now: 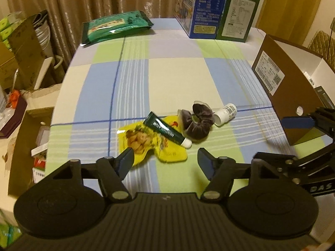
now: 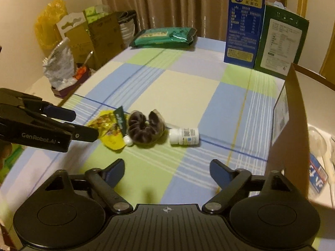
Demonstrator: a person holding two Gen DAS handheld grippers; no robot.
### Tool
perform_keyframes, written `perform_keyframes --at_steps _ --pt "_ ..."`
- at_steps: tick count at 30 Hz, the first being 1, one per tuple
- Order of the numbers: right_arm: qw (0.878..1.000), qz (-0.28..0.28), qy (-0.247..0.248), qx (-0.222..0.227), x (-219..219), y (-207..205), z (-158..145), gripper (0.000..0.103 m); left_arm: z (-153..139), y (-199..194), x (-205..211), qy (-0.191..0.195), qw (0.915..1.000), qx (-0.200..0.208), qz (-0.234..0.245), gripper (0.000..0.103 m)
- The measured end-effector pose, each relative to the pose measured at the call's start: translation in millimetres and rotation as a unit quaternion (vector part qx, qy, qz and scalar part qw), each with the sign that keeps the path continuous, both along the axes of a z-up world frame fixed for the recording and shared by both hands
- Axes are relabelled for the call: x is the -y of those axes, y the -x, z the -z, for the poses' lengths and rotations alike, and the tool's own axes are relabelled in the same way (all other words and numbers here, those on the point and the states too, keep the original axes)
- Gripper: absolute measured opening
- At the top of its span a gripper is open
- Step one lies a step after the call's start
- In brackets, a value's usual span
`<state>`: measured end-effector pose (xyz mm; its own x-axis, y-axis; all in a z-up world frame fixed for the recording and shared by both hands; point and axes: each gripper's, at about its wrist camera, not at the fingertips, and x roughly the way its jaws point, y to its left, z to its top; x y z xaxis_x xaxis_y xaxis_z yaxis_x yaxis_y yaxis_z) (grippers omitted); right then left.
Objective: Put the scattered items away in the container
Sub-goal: 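Grasp the white pill bottle with the right tool while the left tool grasps the green tube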
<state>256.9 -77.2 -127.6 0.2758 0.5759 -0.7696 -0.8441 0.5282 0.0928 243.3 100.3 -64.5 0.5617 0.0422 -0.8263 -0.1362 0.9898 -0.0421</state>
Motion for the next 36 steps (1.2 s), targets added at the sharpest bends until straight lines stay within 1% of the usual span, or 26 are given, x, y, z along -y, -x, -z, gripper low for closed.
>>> perform_keyframes --at_steps 2,4,7,8,10,13,16,17,19,22,25,28,31,36 --pt "1.000 0.007 0.005 -0.001 -4.5 -7.2 4.8 0.076 5.5 -11.2 -1.7 0.001 1.0000 -0.004 0.002 0.054" --pt "1.000 0.016 0.008 -0.006 -7.7 -15.1 9.4 0.075 10.9 -22.5 -6.0 0.007 1.0000 -0.006 -0.002 0.050" --pt "0.999 0.028 0.010 -0.017 -8.6 -25.1 14.3 0.075 19.9 -39.8 -10.9 0.009 0.9998 -0.014 -0.006 0.048" --pt "0.999 0.031 0.011 -0.019 -8.5 -27.9 15.9 0.075 23.3 -45.2 -11.8 0.006 0.9998 -0.019 -0.006 0.043" --pt "0.999 0.037 0.013 -0.020 -8.0 -32.1 18.1 0.075 30.0 -55.1 -13.8 0.007 0.9996 -0.027 -0.007 0.037" --pt "0.998 0.048 0.014 -0.026 -7.2 -38.8 22.0 0.075 40.9 -66.7 -15.6 0.008 0.9992 -0.038 -0.008 0.032" --pt "0.998 0.054 0.015 -0.031 -6.6 -44.1 25.8 0.075 48.8 -74.9 -14.1 0.019 0.9989 -0.043 -0.006 0.031" --pt "0.998 0.056 0.015 -0.031 -6.7 -45.2 26.8 0.075 50.9 -76.6 -13.3 0.021 0.9987 -0.046 -0.003 0.028" --pt "0.998 0.059 0.015 -0.035 -7.5 -48.1 29.0 0.075 56.0 -79.4 -9.2 0.013 0.9988 -0.046 0.009 0.024" --pt "0.997 0.059 0.013 -0.038 -9.1 -50.4 31.9 0.075 58.2 -76.5 -1.4 -0.014 0.9982 -0.036 0.045 0.021" --pt "0.998 0.053 0.012 -0.037 -13.5 -49.6 35.5 0.075 57.7 -70.7 -2.5 -0.022 0.9974 -0.034 0.060 0.015" --pt "0.998 0.046 0.009 -0.032 -21.5 -50.1 40.3 0.075 57.0 -64.1 -7.1 -0.011 0.9974 -0.029 0.064 0.014" --pt "0.999 0.039 0.006 -0.020 -31.2 -50.9 44.3 0.074 57.7 -60.7 -5.4 -0.017 0.9971 -0.026 0.070 0.014" --pt "0.999 0.036 0.008 -0.015 -45.2 -54.1 50.7 0.058 58.4 -64.4 -7.0 -0.013 0.9975 -0.026 0.065 0.013"
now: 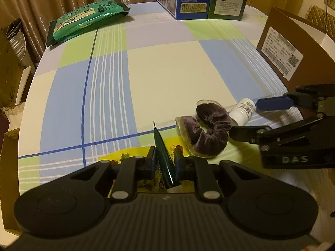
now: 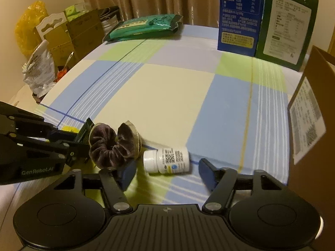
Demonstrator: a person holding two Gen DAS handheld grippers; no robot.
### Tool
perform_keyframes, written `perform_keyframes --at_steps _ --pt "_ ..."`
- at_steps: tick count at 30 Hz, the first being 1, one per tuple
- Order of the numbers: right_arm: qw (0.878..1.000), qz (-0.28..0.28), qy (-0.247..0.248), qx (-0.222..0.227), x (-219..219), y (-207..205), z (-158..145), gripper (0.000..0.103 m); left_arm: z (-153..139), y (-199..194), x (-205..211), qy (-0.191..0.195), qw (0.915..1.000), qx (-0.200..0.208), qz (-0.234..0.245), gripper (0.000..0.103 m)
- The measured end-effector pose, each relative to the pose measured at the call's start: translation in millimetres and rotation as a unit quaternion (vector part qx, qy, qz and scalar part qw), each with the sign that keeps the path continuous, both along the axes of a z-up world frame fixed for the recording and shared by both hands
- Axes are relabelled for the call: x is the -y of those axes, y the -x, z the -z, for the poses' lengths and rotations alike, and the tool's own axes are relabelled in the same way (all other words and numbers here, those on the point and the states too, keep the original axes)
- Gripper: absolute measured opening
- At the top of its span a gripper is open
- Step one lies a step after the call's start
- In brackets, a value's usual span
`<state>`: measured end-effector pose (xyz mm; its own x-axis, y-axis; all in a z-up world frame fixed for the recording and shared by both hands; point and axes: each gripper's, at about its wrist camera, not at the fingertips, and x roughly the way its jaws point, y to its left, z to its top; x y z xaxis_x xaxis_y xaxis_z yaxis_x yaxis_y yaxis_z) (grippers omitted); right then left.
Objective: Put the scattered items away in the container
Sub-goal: 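Grasp the white pill bottle with the right tool while the left tool grasps the green tube, then lift the pill bottle and green tube toward the brown box with both tools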
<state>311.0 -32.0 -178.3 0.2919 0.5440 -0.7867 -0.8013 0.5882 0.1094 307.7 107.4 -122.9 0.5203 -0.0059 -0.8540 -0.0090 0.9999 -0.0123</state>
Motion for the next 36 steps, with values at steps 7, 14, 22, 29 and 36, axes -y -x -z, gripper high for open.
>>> perform_keyframes --at_steps 7,14,22,29,36 --pt "1.000 -0.004 0.013 0.013 -4.4 2.3 4.2 0.044 0.7 -2.3 1.0 -0.002 1.0000 -0.002 -0.007 0.013" --pt "1.000 0.010 -0.013 0.004 14.8 11.3 -17.1 0.044 -15.3 8.2 3.0 0.013 0.9996 0.022 -0.011 0.010" --pt "1.000 0.006 -0.025 -0.006 41.4 31.0 -37.9 0.044 -29.3 37.9 23.0 0.027 0.9992 0.028 0.001 0.010" --pt "1.000 -0.007 -0.027 -0.011 66.9 48.5 -55.5 0.044 -52.1 65.6 40.1 0.041 0.9984 0.040 0.005 0.010" --pt "0.999 -0.004 -0.038 -0.007 98.3 62.4 -76.5 0.044 -81.7 85.0 63.5 0.053 0.9965 0.064 0.015 0.010"
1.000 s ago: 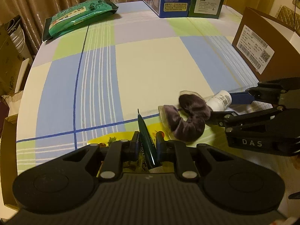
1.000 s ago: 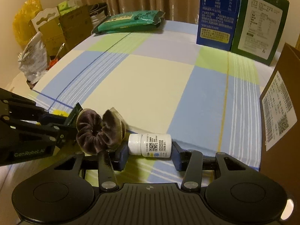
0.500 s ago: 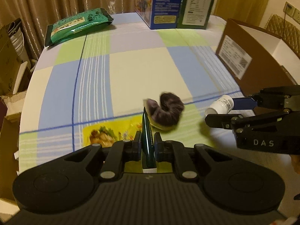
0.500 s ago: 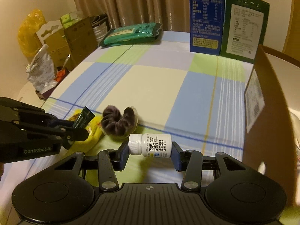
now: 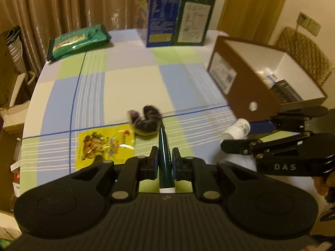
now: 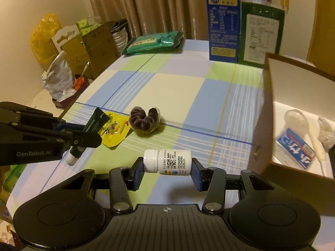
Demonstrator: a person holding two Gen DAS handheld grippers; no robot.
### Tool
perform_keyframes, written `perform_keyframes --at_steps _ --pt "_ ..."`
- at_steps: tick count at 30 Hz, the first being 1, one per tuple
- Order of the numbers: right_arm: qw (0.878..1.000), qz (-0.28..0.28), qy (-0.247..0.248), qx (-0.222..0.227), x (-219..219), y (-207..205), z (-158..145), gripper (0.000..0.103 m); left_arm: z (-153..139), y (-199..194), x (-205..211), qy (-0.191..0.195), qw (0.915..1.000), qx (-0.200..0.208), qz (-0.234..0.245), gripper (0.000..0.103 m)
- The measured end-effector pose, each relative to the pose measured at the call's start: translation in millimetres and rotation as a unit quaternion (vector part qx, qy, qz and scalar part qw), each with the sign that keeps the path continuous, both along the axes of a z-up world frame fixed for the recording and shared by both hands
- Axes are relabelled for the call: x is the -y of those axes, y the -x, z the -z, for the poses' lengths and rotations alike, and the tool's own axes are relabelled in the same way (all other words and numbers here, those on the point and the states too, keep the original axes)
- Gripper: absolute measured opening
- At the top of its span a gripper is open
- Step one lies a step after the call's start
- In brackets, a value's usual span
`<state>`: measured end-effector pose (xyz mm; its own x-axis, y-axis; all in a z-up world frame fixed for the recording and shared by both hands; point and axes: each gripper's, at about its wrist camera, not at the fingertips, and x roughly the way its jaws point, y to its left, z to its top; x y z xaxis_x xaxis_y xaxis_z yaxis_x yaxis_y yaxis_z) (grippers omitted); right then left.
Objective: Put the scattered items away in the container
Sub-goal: 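Lift the pill bottle and green tube toward the brown box with both tools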
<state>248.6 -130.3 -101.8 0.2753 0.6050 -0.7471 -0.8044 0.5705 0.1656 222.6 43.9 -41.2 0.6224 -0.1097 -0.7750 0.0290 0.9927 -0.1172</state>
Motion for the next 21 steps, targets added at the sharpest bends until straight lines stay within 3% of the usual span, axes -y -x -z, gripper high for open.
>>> perform_keyframes --at_steps 8,21 --pt "1.000 0.017 -0.007 0.008 41.2 5.7 -17.7 0.044 -22.1 5.7 41.8 0.005 0.9992 0.025 0.030 0.010" --pt "0.999 0.051 -0.012 0.017 105.5 -1.0 -34.5 0.044 -34.3 1.9 105.6 0.002 0.9969 0.034 0.071 0.010"
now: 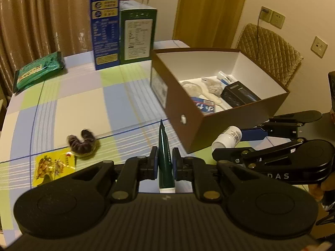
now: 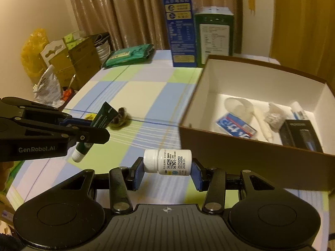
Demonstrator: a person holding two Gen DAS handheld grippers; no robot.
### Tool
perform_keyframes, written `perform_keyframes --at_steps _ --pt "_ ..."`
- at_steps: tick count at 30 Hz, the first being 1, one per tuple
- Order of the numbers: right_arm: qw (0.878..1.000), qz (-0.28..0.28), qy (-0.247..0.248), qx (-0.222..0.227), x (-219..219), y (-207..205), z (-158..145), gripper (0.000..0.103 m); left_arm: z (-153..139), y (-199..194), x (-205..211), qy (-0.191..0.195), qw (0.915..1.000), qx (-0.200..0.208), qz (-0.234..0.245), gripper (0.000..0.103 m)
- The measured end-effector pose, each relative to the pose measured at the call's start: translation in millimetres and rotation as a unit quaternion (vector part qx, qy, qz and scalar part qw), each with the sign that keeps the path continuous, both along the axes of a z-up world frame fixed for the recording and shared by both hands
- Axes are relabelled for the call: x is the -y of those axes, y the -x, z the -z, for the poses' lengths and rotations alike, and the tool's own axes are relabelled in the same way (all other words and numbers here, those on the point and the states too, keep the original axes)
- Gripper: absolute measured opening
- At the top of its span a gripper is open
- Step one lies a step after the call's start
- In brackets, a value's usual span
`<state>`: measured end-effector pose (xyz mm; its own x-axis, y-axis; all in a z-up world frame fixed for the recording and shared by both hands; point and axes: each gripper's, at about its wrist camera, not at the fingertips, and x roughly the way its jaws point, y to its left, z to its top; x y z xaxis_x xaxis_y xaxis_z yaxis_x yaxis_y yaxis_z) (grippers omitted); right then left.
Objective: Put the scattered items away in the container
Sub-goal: 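Lift the pill bottle and green tube toward the brown box with both tools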
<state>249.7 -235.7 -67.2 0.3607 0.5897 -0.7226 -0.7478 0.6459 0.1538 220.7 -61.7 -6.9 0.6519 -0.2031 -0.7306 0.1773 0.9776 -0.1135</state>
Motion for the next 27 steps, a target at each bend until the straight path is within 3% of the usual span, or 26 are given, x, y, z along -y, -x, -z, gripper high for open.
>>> perform_keyframes --at_steps 19,27 --pt "0.999 0.026 -0.010 0.018 69.1 -31.9 -18.5 0.044 -11.5 -20.8 75.8 0.006 0.9992 0.015 0.037 0.010" --pt "0.999 0.032 -0.023 0.034 89.8 -68.7 -33.3 0.044 -22.3 -51.0 103.6 0.005 0.9984 0.040 0.041 0.010"
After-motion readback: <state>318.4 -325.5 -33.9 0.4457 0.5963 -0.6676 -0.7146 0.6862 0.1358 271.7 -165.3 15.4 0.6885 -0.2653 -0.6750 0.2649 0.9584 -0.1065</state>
